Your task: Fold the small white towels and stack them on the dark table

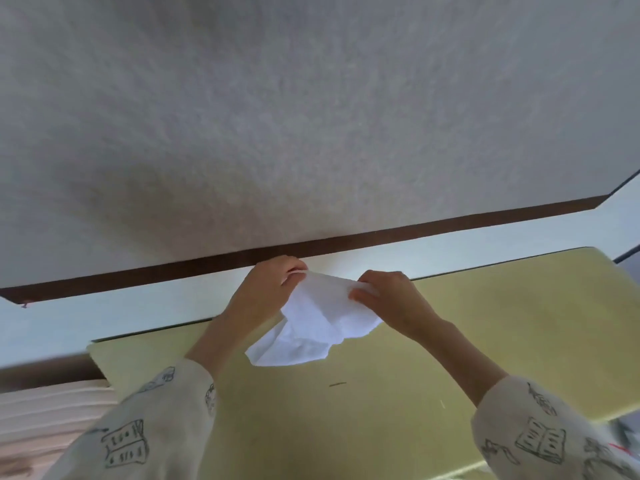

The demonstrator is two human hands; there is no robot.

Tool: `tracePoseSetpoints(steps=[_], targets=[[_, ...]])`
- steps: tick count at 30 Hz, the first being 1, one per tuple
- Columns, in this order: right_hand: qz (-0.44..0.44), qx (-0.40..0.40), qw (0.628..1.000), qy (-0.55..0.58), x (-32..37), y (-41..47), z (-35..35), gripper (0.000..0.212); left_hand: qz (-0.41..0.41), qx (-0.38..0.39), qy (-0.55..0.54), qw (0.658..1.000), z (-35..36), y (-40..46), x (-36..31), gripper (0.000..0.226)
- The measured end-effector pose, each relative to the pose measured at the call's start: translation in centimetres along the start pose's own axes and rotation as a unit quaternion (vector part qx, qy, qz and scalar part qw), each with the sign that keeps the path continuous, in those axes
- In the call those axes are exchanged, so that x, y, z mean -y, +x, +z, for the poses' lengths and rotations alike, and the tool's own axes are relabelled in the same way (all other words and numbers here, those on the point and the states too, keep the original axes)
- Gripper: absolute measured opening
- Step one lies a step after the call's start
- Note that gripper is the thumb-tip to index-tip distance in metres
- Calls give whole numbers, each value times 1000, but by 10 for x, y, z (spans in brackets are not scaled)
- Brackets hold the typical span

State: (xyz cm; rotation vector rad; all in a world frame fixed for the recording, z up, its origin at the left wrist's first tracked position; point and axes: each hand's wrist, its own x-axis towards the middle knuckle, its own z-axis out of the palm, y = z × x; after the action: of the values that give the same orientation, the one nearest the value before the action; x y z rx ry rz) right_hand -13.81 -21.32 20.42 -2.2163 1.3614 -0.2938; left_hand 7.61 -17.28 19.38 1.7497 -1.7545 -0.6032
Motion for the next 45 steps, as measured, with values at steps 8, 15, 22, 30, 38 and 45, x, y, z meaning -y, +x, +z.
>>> tracePoseSetpoints(steps=[8,15,22,30,38,45], targets=[[32,-30,999,31,-64,-36,-46,18,-74,-42,47,995,0,-20,-40,18],[-11,-78,994,-70,-119,-38,-95,20,-150,-156,54,975,35,-35,-89,17],[-40,-93,994,-51,-163,-87,-103,20,-141,-144,39,979,86,-73,-121,17],[22,111,990,-85,-240,-156,-48,20,-190,83,40,977,177,-140,-95,16],[152,150,976,32,-281,-165,17,20,-266,122,-23,956,241,-149,-67,19],[285,61,933,214,-305,-111,53,6,-367,26,-69,927,267,-114,-26,15]])
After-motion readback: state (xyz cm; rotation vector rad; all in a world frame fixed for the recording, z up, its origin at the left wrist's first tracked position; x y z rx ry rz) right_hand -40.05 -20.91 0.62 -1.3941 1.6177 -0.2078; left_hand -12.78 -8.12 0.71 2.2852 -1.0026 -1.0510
